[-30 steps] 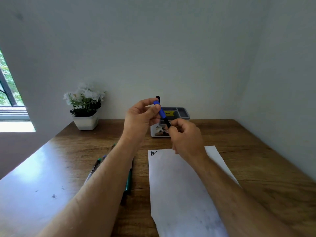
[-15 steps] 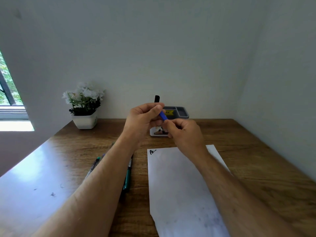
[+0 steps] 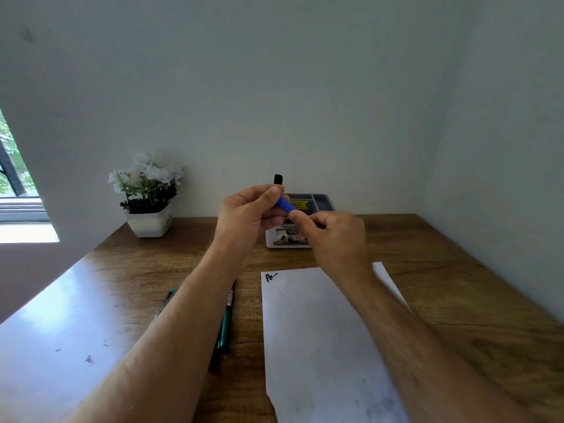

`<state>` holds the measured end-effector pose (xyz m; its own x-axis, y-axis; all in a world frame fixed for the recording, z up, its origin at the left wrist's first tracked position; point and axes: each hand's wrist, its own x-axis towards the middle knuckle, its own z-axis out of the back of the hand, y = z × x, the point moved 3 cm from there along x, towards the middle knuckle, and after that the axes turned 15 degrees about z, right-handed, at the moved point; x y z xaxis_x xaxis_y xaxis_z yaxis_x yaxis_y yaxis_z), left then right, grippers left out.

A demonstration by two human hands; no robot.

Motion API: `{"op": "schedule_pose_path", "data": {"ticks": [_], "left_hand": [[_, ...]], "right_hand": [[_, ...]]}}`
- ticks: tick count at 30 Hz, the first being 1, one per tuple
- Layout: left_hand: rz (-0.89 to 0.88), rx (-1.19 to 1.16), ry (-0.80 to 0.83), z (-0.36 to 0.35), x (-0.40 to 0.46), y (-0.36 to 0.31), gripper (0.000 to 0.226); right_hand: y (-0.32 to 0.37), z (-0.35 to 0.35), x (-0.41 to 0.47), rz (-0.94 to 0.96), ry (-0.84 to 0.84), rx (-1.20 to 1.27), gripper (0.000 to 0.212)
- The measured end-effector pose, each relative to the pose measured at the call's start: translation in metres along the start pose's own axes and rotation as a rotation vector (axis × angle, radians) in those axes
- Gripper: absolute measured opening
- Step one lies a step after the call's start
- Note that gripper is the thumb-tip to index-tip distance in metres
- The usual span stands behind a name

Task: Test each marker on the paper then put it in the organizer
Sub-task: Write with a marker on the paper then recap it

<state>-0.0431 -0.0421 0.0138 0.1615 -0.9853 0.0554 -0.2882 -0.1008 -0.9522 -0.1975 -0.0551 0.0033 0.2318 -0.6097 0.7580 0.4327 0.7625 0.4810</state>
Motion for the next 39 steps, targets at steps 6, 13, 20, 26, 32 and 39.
{"op": "schedule_pose_path", "data": {"ticks": [6, 13, 20, 26, 32, 39], "left_hand": [[-0.025, 0.035, -0.058, 0.006, 0.002, -0.004, 0.014], [0.075, -0.267, -0.084, 0.013, 0.001, -0.003, 0.014], [0.173, -0.359, 0.011, 0.013, 0.002, 0.006, 0.023], [0.226, -0.116, 0.002, 0.008, 0.001, 0.008, 0.036], [0.347, 0.061, 0.063, 0.005, 0.001, 0.018, 0.024], [0.396, 0.633, -0.110, 0.004, 0.010, 0.026, 0.017]], "right_hand": [[0.000, -0.008, -0.003, 0.036, 0.016, -0.031, 0.029], [-0.008, -0.012, -0.010, -0.016, -0.041, 0.093, 0.020], [-0.004, -0.005, -0.007, -0.115, -0.200, 0.522, 0.032], [-0.006, -0.002, -0.009, -0.238, -0.227, 0.840, 0.031], [-0.010, -0.011, -0.013, -0.352, -0.230, 0.768, 0.014], [-0.015, -0.015, -0.017, -0.312, -0.188, 0.528, 0.014]]}}
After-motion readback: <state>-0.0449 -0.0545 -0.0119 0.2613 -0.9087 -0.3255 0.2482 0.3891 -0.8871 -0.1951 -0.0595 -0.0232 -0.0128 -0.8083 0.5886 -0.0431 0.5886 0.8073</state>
